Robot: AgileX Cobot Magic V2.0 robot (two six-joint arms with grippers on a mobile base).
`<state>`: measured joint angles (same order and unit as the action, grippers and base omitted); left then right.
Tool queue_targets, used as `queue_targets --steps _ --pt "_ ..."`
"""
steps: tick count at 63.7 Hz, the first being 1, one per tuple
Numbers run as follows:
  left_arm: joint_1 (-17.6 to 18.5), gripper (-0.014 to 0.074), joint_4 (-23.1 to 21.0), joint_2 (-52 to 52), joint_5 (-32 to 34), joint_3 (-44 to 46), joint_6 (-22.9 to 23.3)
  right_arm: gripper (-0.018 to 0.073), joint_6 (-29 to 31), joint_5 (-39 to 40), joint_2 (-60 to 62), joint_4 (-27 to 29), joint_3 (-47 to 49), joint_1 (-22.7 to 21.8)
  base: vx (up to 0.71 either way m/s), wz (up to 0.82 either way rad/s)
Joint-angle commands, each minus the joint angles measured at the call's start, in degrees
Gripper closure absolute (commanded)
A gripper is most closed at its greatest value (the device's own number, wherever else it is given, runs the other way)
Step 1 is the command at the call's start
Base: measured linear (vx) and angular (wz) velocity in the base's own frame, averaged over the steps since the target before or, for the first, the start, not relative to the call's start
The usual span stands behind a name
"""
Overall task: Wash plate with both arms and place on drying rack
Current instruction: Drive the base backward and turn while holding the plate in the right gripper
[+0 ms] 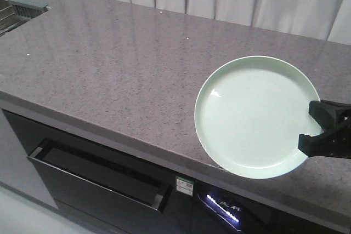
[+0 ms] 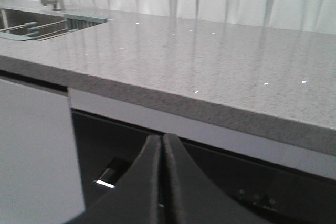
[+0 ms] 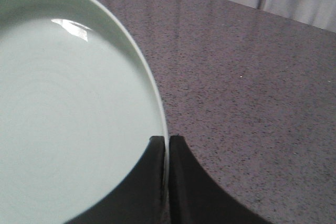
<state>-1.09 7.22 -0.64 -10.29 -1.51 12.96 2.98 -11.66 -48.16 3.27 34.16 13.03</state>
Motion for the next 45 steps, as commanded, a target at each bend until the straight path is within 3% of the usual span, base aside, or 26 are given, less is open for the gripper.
queue_targets --steps 1,45 --pt "-0.02 0.0602 0.01 -0.92 4.08 -0.87 0.45 0.0566 0.39 4.57 0.43 -0.33 1.73 -0.26 -0.08 0.32" --pt "-0.02 0.0602 0.01 -0.92 4.08 -0.87 0.45 0.0566 0.39 4.79 0.43 -0.33 1.73 -0.26 -0.09 0.34"
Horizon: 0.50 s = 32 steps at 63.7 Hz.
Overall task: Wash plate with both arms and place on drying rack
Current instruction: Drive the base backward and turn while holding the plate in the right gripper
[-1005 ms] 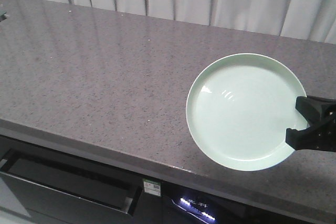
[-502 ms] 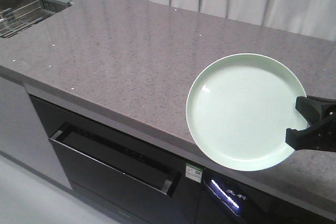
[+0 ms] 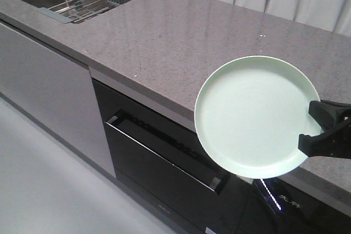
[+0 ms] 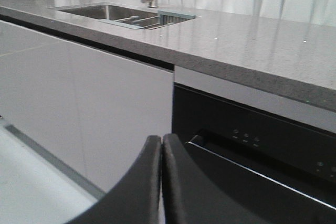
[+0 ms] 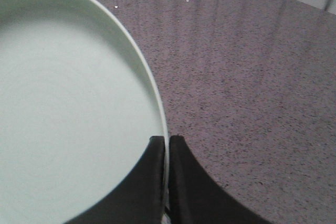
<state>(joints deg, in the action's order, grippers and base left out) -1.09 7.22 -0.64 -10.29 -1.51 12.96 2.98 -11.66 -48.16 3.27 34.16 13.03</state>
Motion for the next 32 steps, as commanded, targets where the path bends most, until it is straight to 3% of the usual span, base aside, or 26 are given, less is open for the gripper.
queue_targets --steps 1,32 --pt "-0.02 0.0602 0.01 -0.92 4.08 -0.87 0.45 0.0566 0.39 4.79 0.43 -0.33 1.73 -0.26 -0.08 0.29" --pt "-0.02 0.0602 0.01 -0.92 4.08 -0.87 0.45 0.0566 0.39 4.55 0.43 -0.33 1.73 -0.26 -0.07 0.29"
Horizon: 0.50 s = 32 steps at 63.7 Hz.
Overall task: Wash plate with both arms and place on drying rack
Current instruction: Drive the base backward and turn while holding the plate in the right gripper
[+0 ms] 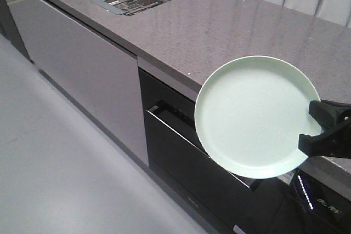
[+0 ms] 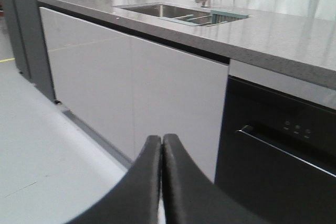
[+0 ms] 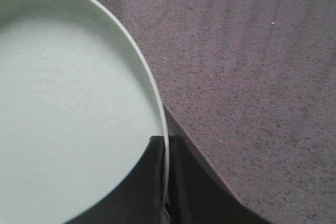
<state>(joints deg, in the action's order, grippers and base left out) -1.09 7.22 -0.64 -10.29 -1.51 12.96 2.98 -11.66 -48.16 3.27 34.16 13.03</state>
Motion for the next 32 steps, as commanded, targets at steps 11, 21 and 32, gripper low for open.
queue_targets --steps 11,21,32 --pt "-0.02 0.0602 0.01 -0.92 4.08 -0.87 0.45 0.0566 0.39 4.61 0.43 -0.33 1.73 -0.26 -0.07 0.34" --pt "-0.02 0.0602 0.01 -0.92 4.08 -0.87 0.45 0.0566 0.39 4.61 0.43 -0.33 1.73 -0.26 -0.08 0.41" --pt "-0.02 0.0602 0.01 -0.92 4.08 -0.87 0.45 0.0566 0.39 4.61 0.43 -0.33 1.73 -0.26 -0.08 0.43"
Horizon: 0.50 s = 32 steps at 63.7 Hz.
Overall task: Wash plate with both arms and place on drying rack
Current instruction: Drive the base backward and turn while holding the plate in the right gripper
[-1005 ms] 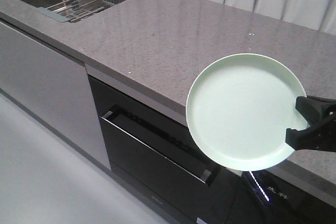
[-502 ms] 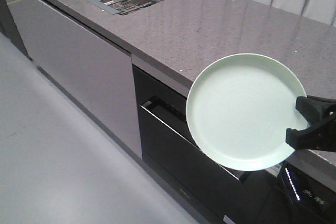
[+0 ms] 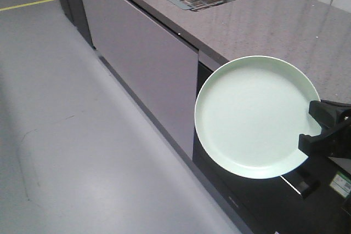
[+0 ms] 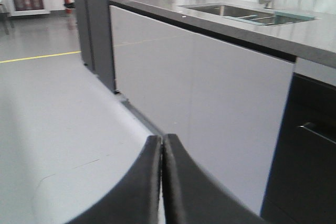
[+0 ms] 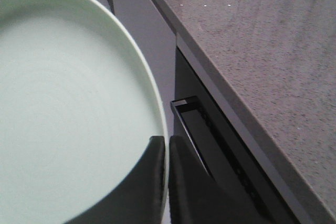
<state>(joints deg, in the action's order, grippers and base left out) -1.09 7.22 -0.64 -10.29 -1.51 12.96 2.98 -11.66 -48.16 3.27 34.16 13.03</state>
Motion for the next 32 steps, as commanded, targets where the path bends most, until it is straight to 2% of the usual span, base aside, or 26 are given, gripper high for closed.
queue_targets --steps 1,32 --pt "-0.02 0.0602 0.01 -0.92 4.08 -0.87 0.45 0.0566 0.39 4.61 0.43 -0.33 1.73 -0.26 -0.08 0.43" --pt "-0.02 0.0602 0.01 -0.92 4.08 -0.87 0.45 0.0566 0.39 4.71 0.43 -0.33 1.73 -0.26 -0.08 0.43"
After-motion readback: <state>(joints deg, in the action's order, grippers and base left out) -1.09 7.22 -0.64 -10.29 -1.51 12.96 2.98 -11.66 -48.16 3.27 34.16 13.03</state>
